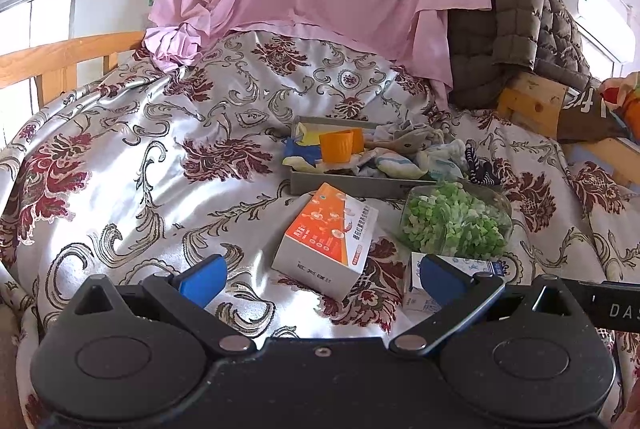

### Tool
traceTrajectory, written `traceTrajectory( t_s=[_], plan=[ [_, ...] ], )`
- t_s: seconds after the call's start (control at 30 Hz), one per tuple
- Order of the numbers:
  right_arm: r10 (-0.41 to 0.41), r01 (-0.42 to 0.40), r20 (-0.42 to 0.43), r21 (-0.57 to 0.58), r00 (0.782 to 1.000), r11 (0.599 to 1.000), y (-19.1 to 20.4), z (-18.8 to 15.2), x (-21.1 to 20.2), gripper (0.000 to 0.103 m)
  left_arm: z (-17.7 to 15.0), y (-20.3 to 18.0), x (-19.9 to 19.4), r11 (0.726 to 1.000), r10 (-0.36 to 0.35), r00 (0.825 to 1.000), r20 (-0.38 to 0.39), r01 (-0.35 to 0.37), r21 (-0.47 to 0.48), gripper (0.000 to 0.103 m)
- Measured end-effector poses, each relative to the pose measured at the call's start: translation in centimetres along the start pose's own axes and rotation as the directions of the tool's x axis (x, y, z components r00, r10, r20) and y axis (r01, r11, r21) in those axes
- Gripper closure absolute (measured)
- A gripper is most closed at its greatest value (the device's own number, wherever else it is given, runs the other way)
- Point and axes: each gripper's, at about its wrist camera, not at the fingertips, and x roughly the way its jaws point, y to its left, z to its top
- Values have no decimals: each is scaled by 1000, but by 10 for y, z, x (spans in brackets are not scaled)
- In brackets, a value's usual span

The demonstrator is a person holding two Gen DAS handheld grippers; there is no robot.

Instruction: Organize soft objects

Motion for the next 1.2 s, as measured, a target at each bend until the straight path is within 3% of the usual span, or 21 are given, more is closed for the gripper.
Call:
traceTrajectory(
  t_s=[1.2],
  plan=[
    [8, -8, -7, 9, 1000, 1000, -1, -1, 0, 0, -1, -4, 0, 1000, 0, 1000, -2, 0, 10, 1]
  ],
)
